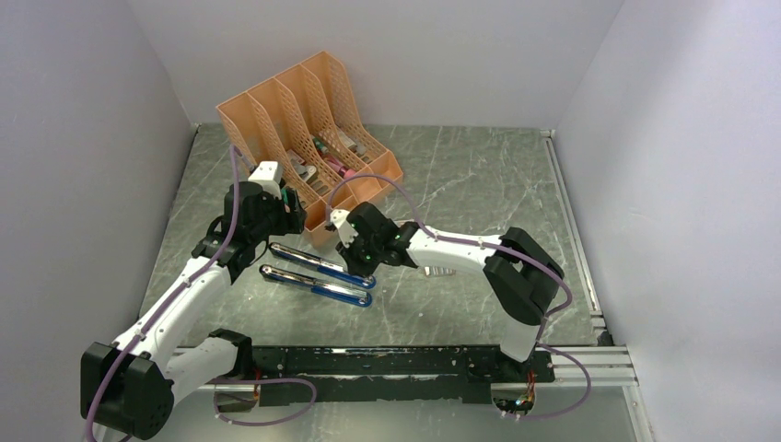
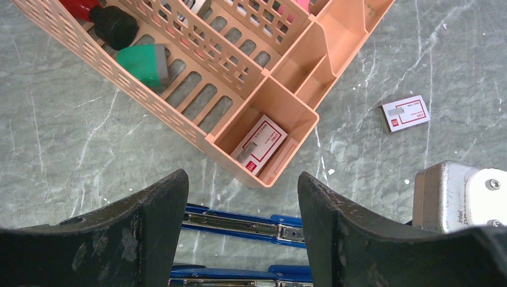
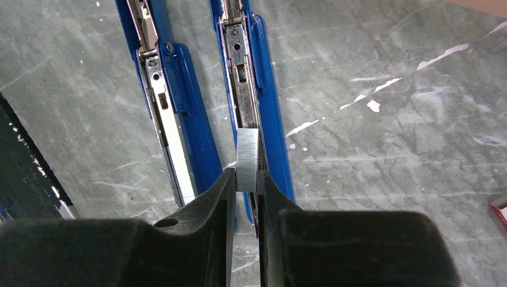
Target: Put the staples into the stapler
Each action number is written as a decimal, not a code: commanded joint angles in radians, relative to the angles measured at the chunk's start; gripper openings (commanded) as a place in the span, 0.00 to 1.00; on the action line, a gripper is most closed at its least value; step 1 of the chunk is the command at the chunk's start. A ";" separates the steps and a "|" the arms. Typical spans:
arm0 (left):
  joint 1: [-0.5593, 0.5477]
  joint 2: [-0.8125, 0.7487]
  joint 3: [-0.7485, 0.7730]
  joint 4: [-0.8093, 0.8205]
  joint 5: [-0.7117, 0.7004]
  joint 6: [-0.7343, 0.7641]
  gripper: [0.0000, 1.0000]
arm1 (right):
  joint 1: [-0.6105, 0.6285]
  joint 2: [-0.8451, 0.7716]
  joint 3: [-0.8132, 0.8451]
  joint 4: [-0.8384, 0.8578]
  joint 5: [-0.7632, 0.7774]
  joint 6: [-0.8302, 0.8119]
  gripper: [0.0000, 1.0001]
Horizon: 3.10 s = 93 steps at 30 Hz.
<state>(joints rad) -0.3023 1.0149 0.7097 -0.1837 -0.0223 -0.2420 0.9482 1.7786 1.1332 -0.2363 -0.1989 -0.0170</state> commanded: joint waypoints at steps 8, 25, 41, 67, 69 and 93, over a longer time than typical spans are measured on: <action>0.012 -0.007 0.020 0.027 0.004 0.007 0.72 | -0.012 -0.024 0.013 0.008 -0.002 0.012 0.15; 0.012 -0.008 0.020 0.026 0.004 0.007 0.72 | -0.012 0.020 0.050 -0.050 0.012 0.000 0.15; 0.012 -0.009 0.020 0.028 0.003 0.007 0.72 | -0.012 0.057 0.100 -0.109 0.012 -0.039 0.15; 0.015 -0.011 0.020 0.028 0.001 0.009 0.72 | -0.040 0.057 0.147 -0.156 -0.135 -0.129 0.15; 0.016 -0.011 0.020 0.028 0.002 0.008 0.72 | -0.039 0.059 0.146 -0.154 -0.131 -0.126 0.15; 0.015 -0.012 0.018 0.029 0.002 0.009 0.72 | -0.040 0.087 0.148 -0.162 -0.077 -0.097 0.15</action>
<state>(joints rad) -0.2970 1.0149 0.7097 -0.1837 -0.0219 -0.2420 0.9115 1.8526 1.2583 -0.3836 -0.2966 -0.1200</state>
